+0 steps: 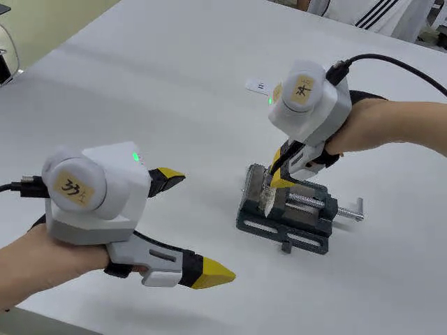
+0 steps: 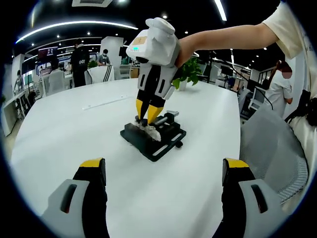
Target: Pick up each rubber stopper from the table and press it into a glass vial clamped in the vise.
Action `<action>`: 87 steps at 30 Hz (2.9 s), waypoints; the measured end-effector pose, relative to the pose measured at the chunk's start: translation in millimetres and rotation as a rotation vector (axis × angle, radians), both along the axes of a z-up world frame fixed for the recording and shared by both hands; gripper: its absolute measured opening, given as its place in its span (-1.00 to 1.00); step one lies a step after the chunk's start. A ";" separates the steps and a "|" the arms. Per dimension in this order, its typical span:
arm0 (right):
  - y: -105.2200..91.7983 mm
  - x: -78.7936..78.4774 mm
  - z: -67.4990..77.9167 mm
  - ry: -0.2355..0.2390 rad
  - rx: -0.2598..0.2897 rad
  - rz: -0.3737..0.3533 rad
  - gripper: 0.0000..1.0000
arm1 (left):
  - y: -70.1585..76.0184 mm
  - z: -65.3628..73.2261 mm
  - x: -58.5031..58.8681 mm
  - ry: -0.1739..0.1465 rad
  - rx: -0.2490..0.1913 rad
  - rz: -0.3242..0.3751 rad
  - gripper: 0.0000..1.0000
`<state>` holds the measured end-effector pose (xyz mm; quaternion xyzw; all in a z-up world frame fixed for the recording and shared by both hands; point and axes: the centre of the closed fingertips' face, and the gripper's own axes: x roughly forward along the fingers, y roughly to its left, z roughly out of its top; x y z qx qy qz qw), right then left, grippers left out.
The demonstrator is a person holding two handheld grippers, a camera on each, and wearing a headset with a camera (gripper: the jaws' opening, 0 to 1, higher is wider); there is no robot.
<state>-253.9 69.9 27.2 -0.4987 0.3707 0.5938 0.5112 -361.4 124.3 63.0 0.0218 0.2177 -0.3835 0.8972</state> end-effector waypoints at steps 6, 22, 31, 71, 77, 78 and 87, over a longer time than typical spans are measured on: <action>0.8 -0.8 0.4 -0.014 -0.002 0.031 -0.87 | 2.2 -0.9 0.5 0.000 0.004 0.001 0.95; 1.9 -1.0 1.2 -0.027 0.009 0.100 -0.80 | 2.3 -4.2 -1.6 0.012 0.001 0.000 0.95; 0.9 -3.2 1.7 -0.028 0.025 0.098 -0.77 | 0.9 -5.5 -1.9 0.016 0.002 -0.005 0.94; 1.0 -4.1 6.2 0.068 0.028 0.048 -1.00 | -0.1 -12.8 -1.6 0.036 0.003 -0.018 0.94; 0.0 -6.6 5.9 0.093 0.023 0.043 -1.00 | -0.7 -13.1 -0.5 0.042 -0.001 -0.017 0.94; 0.2 -5.5 5.5 0.095 0.021 0.034 -1.00 | -0.6 -13.2 0.0 0.042 0.000 -0.017 0.94; -1.9 -5.7 5.0 0.139 0.025 -0.035 -1.00 | -1.2 -12.3 8.3 0.044 -0.004 -0.016 0.94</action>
